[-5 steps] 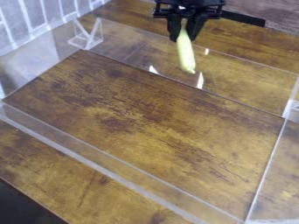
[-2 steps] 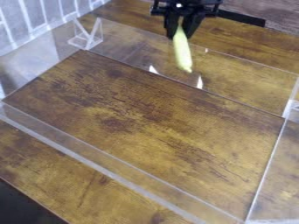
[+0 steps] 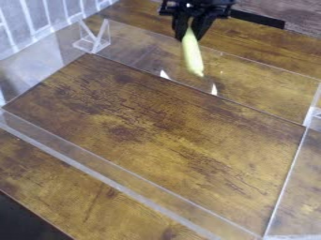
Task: Move the green spoon to the left
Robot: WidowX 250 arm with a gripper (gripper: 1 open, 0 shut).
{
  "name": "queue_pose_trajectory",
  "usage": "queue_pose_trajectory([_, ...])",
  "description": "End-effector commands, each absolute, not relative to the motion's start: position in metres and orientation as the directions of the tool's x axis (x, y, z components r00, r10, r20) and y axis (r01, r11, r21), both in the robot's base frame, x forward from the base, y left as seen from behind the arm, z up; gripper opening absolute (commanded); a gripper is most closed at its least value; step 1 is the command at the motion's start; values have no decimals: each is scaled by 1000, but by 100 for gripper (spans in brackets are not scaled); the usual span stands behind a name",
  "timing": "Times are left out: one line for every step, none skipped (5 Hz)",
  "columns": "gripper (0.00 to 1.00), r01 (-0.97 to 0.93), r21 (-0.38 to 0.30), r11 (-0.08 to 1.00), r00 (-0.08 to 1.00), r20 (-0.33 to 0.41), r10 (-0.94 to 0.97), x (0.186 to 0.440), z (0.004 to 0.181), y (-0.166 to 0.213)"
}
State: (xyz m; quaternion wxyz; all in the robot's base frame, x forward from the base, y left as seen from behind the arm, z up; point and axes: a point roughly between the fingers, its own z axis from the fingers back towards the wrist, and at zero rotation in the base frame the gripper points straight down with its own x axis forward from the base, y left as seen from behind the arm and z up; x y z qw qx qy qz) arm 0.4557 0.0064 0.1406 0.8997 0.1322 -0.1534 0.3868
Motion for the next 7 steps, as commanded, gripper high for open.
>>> queue_pose_trajectory([0,-748,66,661,617,437,655,458,167,-5])
queue_pose_trajectory([0,-781,65,621,580,446,682,444,162,17])
queue_pose_trajectory([0,-822,47,568,523,455,720,427,181,43])
queue_pose_trajectory([0,-863,31,504,460,459,760,408,175,74])
queue_pose_trajectory([0,-893,18,450,405,466,786,394,184,98])
queue_pose_trajectory([0,-904,29,426,388,472,792,380,178,120])
queue_pose_trajectory([0,-903,50,426,396,477,784,369,166,137])
